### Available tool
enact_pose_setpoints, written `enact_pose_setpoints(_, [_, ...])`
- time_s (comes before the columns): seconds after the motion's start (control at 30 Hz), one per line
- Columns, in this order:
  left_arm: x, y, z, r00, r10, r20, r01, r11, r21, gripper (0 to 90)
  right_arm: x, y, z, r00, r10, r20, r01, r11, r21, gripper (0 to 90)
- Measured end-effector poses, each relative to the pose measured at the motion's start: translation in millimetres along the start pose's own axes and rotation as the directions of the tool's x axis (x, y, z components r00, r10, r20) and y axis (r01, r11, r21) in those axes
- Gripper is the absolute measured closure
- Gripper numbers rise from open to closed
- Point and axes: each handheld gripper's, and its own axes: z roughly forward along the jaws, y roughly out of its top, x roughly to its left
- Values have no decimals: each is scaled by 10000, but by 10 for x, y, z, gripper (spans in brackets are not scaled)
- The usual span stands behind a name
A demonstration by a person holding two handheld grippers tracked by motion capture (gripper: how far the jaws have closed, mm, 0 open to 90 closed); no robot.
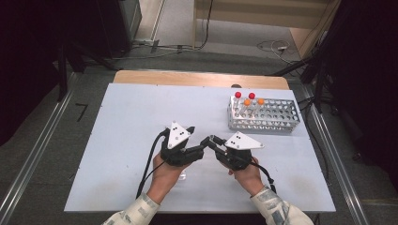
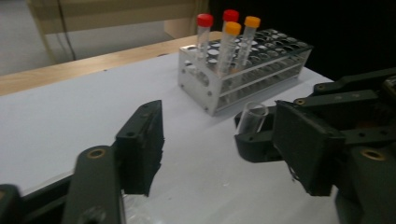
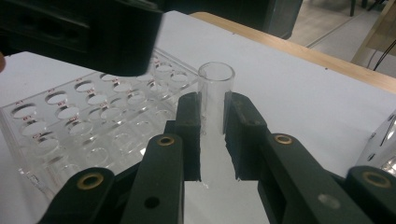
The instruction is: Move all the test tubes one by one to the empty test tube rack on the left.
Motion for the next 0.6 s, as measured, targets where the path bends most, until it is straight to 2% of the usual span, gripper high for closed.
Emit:
enact_pose_setpoints(0.1, [-9, 29, 71, 9990, -152, 428, 149, 9999, 83, 468, 11, 1, 5, 10000, -52, -11, 52, 10000, -18, 731])
enact_pose_setpoints(0.2, [-41, 51, 140, 9978, -82, 661, 66, 9997, 233, 508, 31, 11, 3, 9999, -130, -33, 130, 9999, -73, 731])
enact_pose_setpoints(0.23, [-49, 53, 156, 9977, -40, 674, 23, 9997, 250, 508, 31, 11, 3, 9999, -130, -33, 130, 9999, -73, 731])
enact_pose_setpoints(0.4, [-58, 52, 207, 9970, 61, 775, -93, 9992, 399, 647, 41, 11, 5, 9999, -122, -28, 122, 9999, -51, 731])
enact_pose_setpoints(0.6, [-74, 43, 227, 9967, 143, 800, -182, 9987, 478, 685, 41, 10, 6, 9998, -185, 73, 185, 9998, -39, 731])
